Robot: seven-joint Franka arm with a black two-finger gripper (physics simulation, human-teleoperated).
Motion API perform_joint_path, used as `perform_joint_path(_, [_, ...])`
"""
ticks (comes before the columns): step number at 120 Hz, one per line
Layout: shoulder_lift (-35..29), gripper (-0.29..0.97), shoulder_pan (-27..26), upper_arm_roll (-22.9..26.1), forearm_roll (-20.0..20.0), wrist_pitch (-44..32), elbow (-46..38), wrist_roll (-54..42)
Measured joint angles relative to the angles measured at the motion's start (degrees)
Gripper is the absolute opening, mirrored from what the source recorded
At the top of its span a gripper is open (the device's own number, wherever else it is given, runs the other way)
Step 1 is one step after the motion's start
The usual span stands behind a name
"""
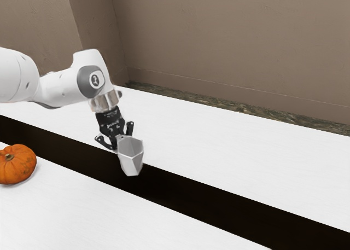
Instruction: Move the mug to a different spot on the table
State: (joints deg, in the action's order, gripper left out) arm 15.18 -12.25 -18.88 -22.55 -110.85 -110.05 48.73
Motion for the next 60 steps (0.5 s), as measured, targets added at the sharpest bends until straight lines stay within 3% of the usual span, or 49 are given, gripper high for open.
perform_joint_path(25, [2.49,-0.07,7.27,-0.77,-4.35,3.50,-0.22,-9.76])
perform_joint_path(60, [6.29,-0.07,8.86,-0.70,-8.44,4.92,0.37,-21.49])
